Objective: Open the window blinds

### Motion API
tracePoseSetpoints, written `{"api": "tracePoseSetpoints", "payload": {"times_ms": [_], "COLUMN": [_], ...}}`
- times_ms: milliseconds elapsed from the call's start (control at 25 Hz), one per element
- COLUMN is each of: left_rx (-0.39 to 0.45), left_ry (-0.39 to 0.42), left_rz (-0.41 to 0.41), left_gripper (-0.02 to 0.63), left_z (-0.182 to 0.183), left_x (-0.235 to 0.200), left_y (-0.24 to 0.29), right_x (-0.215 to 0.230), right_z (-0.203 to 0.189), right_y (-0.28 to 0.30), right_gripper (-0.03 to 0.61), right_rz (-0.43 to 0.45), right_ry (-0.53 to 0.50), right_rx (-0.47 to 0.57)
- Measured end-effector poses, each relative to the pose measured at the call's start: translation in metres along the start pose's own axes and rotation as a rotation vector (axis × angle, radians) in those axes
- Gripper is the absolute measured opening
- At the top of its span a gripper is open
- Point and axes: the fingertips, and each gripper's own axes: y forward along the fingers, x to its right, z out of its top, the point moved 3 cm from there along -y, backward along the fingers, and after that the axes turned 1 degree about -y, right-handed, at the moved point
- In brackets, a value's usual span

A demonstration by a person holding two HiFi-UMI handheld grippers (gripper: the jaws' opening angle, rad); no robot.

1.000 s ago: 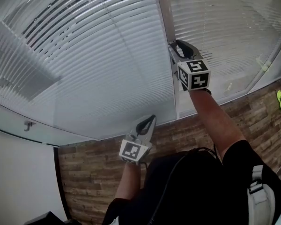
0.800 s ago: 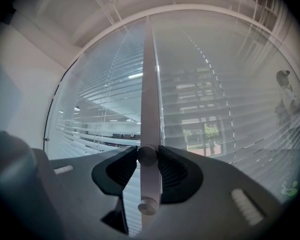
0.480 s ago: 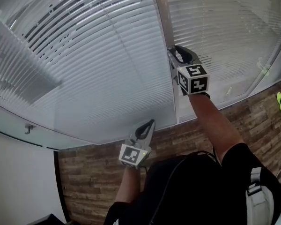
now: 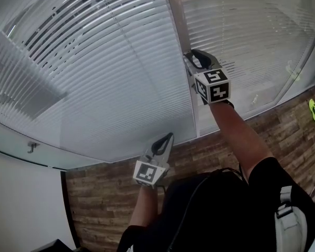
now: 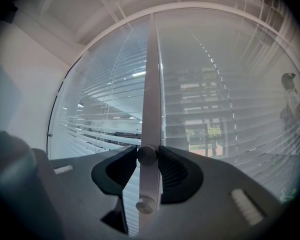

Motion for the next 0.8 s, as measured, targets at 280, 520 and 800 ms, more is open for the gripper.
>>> {"api": "tracePoseSetpoints", "payload": {"times_ms": [280,520,800], "left_rx": [-0.004,0.009,-0.022], "left_ry": [-0.01,-0.002,-0.017], "left_rz": [-0.02,-0.054,-0.107], "left_gripper": [0.004,0.004,0.005], "left_z": [-0.004,-0.005,-0.003], "left_x": [0.001,0.009,0.016], "left_y": [0.005,0.016,0.029], "right_x": [0.002,-0.004,-0.012], "right_z": [-0.007,-0.017,-0.028], "right_y": [-0.008,-0.041,-0.094], "right_gripper": [0.158,0.156,0.045], "right_rz": [0.038,0.129,0.265], "right_ry": [-0.008,0.034,0.044], "right_rx": [-0.018,0.031,0.064]}}
